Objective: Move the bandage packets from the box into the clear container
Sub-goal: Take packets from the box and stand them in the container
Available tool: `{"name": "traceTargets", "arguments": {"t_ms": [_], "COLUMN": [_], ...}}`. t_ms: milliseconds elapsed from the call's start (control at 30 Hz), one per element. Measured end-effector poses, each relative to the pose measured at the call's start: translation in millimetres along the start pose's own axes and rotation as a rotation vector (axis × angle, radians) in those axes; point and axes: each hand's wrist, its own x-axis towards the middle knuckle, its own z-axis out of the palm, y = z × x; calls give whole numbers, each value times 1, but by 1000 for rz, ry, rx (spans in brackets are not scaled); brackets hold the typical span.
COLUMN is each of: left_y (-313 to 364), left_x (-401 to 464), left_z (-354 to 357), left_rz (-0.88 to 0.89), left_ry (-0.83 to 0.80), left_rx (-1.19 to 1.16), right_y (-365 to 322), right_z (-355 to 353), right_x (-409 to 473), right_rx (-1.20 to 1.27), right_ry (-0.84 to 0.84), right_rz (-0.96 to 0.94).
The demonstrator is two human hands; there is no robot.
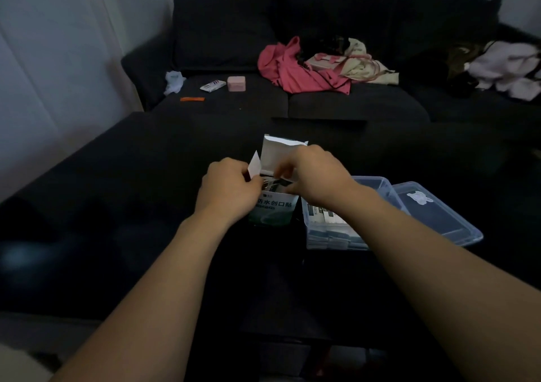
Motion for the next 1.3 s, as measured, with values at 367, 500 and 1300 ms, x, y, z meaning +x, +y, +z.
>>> {"name": "traceTargets", "arguments": {"t_ms": [367,500,1300], "left_y": [7,6,9], "left_x": [-3,-2,-6], "left_z": [-6,-7,-4], "left_rz": [-78,-107,-83], "left_ry": [-97,-130,-97], "left_rx": [-45,-59,-15], "right_y": [-13,-18,-13], "right_z": [3,2,-25], "right_x": [0,-3,13], "right_rx": [-46,-69,-17], "right_ry": [-6,41,-471], "right_rz": [-73,-99,-151]}}
